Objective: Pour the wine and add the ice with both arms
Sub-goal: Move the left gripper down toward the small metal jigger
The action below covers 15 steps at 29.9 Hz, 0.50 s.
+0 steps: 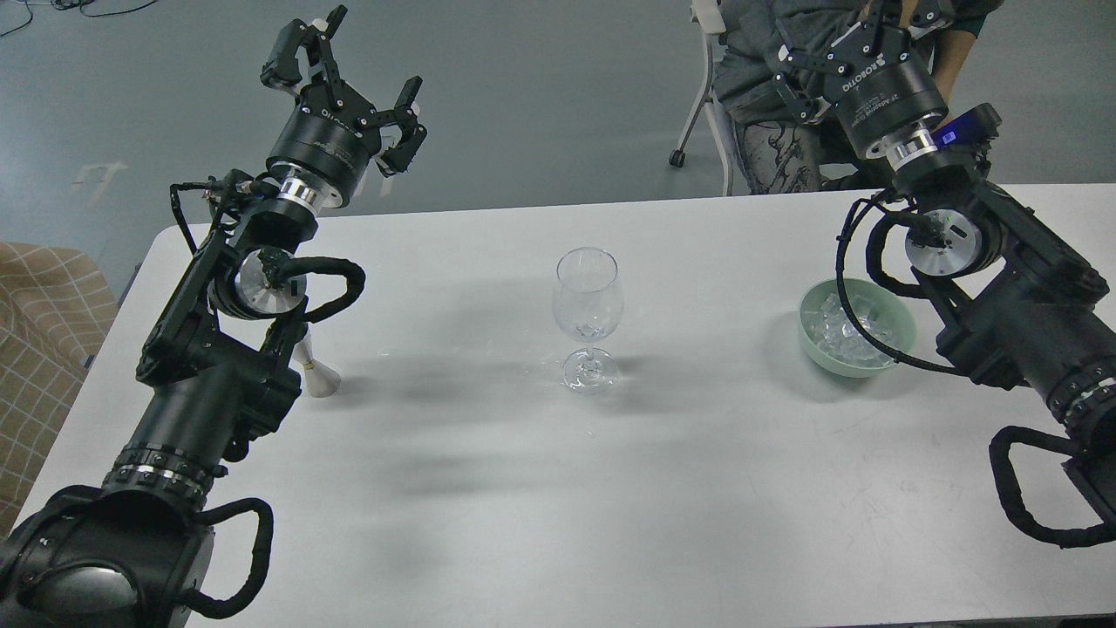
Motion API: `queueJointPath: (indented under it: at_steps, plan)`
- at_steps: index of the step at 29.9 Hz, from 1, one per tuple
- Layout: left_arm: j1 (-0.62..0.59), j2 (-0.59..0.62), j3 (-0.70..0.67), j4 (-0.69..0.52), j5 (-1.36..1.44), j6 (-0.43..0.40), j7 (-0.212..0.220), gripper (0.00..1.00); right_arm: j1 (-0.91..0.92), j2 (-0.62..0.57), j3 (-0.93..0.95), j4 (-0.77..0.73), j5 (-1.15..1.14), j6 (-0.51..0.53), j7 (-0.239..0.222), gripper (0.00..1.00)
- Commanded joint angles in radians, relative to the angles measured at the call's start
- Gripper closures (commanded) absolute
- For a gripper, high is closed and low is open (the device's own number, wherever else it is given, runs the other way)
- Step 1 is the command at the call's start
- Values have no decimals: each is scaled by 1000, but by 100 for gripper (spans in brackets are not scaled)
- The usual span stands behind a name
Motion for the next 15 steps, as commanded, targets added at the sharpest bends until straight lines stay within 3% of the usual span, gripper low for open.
queueJointPath:
  at_steps: [1, 15]
  plan:
    - [17, -1, -3, 0, -2, -9, -3, 2, -18, 12, 13, 1, 0, 0, 0, 0]
    - [8, 35, 6, 2, -45, -19, -6, 2, -14, 10, 8, 10, -2, 0, -3, 0]
